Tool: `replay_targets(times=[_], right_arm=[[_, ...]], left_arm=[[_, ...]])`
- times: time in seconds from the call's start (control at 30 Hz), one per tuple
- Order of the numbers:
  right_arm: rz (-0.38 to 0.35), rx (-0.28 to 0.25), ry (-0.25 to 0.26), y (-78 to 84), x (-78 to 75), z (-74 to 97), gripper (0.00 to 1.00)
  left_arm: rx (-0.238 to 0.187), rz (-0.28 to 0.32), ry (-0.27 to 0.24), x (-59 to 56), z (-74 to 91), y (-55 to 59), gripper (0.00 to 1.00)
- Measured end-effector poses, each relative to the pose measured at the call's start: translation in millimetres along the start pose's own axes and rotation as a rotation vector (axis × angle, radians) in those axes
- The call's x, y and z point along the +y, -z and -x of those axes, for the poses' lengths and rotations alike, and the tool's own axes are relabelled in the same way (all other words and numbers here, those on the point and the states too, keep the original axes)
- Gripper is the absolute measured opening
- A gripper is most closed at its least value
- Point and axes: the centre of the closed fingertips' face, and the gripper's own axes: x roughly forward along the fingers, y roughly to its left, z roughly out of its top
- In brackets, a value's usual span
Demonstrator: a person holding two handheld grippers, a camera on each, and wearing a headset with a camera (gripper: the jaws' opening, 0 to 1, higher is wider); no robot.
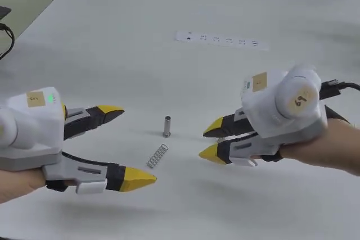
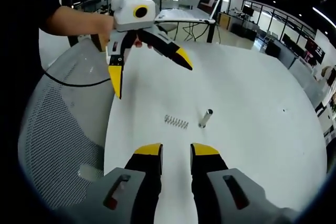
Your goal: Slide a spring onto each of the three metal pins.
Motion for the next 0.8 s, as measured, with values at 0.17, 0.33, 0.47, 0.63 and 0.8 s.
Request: replay_targets(times=[0.17, 0.33, 0.47, 0.63, 0.8], right_arm=[[0.053, 0.015, -0.039, -6.7, 4.7, -11.6, 0.19], [0.131, 0.018, -0.086, -15.8, 7.1, -23.2, 0.21], [0.217, 0.038, -0.113, -19.8, 8.4, -32.2, 0.21], [0.260, 0.043, -0.141, -25.3, 9.6, -45.2, 0.21], [0.308, 0.047, -0.165, -26.8, 11.6, -53.1, 0.20]], left_arm=[[0.002, 0.000, 0.001, -1.5, 1.2, 1.0, 0.86], [0.001, 0.001, -0.002, -2.2, 3.0, 1.9, 0.86], [-0.002, 0.004, -0.008, -1.5, 5.0, 2.8, 0.86], [0.000, 0.008, -0.016, -0.7, 8.2, 5.3, 0.86], [-0.002, 0.014, -0.016, -1.0, 10.0, 7.2, 0.86]])
